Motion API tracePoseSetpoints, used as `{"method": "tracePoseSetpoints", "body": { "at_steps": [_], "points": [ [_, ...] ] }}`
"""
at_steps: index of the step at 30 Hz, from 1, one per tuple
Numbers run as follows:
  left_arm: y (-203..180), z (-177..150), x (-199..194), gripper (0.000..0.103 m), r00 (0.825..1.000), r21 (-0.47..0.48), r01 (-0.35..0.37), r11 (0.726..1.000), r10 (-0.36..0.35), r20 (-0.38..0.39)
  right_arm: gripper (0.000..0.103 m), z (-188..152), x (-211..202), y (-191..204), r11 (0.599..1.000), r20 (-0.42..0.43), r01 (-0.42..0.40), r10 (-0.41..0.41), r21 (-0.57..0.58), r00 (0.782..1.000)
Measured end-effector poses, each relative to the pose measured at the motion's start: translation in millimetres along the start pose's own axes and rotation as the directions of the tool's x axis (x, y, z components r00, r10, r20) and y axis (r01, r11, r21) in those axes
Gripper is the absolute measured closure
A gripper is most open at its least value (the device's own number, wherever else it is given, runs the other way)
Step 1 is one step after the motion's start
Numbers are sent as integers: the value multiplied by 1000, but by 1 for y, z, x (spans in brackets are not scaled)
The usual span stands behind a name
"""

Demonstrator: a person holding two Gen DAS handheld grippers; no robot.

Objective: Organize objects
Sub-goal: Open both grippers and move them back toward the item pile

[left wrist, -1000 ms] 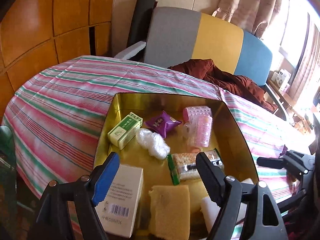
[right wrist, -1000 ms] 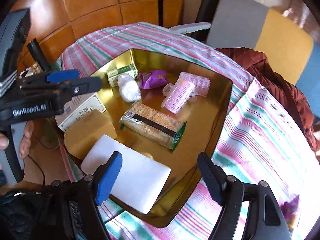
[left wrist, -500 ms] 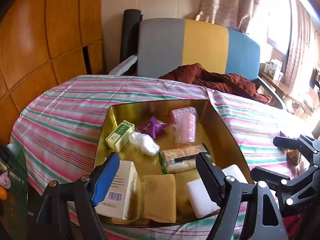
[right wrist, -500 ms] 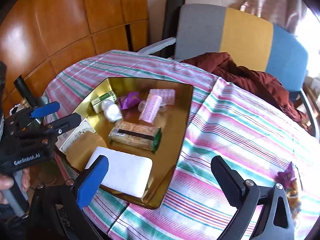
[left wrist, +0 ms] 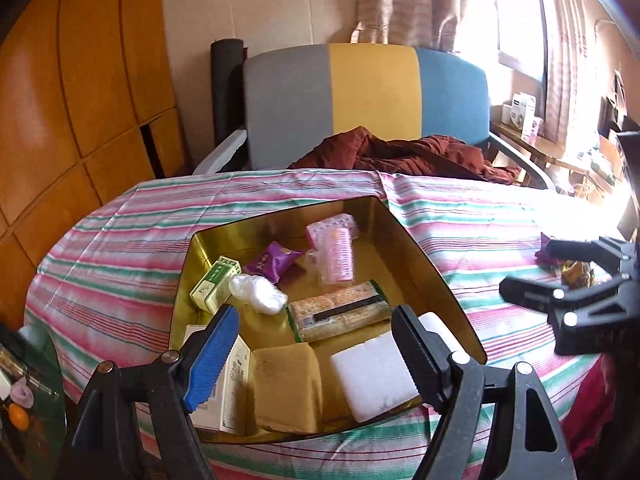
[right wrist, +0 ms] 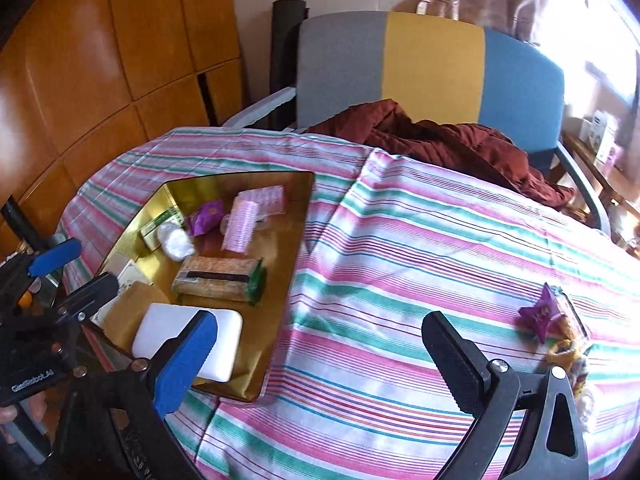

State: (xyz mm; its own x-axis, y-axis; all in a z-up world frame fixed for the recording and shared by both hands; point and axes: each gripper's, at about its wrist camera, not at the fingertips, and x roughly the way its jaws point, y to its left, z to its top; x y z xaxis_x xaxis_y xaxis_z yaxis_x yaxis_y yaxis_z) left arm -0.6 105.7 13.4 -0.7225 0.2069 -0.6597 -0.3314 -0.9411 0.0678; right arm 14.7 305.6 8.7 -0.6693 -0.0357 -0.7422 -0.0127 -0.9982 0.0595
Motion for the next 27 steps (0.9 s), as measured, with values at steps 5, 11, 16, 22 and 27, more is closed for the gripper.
{"method": "tracePoseSetpoints", "body": {
  "at_steps": [5, 11, 16, 22, 27],
  "points": [
    [-12, 0, -2, 23, 1000, 42, 4, 999, -4, 6, 0, -2, -5, -29, 997, 5, 45, -46, 60, 999],
    [-23, 1, -1, 23, 1000, 77, 13, 997, -13, 2, 0, -2, -13, -70, 986, 8, 117, -119, 122, 993],
    [-35, 1, 0, 23, 1000, 109, 26, 994, -26, -1, 0, -5, -19, -110, 963, -1, 197, -200, 184, 980],
    [-52, 4, 3, 23, 998, 149, 59, 987, -58, -9, 0, -15, -34, -169, 912, -11, 290, -300, 289, 954],
    [-69, 6, 9, 23, 993, 171, 118, 978, -114, -34, 0, -29, -52, -228, 822, -28, 382, -410, 421, 912]
  ]
}}
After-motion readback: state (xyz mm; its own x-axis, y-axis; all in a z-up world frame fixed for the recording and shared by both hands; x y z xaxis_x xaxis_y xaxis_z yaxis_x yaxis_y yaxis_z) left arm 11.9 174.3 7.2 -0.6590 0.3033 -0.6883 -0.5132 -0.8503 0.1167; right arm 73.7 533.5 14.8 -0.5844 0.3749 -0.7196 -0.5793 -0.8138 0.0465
